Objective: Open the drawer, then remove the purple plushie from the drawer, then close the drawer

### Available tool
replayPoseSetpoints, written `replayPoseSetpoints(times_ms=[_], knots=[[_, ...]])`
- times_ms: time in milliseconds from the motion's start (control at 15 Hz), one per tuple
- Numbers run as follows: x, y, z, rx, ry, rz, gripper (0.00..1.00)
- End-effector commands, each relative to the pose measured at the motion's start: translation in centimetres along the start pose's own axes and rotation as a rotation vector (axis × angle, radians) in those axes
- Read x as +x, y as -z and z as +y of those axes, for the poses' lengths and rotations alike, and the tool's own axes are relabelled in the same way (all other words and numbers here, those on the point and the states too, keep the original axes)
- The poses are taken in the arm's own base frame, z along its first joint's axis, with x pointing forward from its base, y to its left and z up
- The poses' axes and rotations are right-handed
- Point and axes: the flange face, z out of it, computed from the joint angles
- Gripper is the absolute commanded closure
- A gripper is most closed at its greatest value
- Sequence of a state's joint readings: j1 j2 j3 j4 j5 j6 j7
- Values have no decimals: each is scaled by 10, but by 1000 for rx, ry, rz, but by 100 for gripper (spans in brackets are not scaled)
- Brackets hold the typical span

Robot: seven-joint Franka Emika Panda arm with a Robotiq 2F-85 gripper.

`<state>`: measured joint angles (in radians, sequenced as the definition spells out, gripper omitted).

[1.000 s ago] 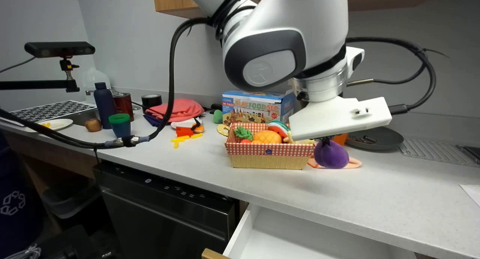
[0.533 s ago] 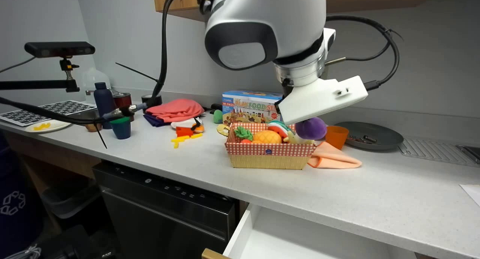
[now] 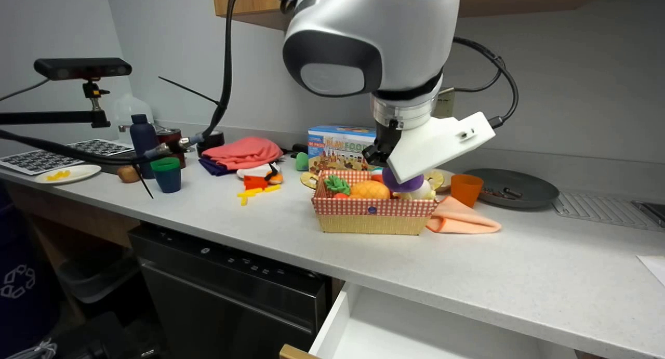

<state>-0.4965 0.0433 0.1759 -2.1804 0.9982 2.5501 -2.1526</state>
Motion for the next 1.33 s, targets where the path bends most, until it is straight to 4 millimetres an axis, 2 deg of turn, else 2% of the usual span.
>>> replayPoseSetpoints(times_ms=[0,400,467,600,1133,1267], knots=[[-3,0,-1,52,69,49,99],[-11,-1,-7,126,122,81,99],[-11,-1,-8,131,126,83,71],[-12,-1,-8,136,127,88,64],[-13,-1,-8,134,113,87,2],[-14,0,-8,128,109,76,0]])
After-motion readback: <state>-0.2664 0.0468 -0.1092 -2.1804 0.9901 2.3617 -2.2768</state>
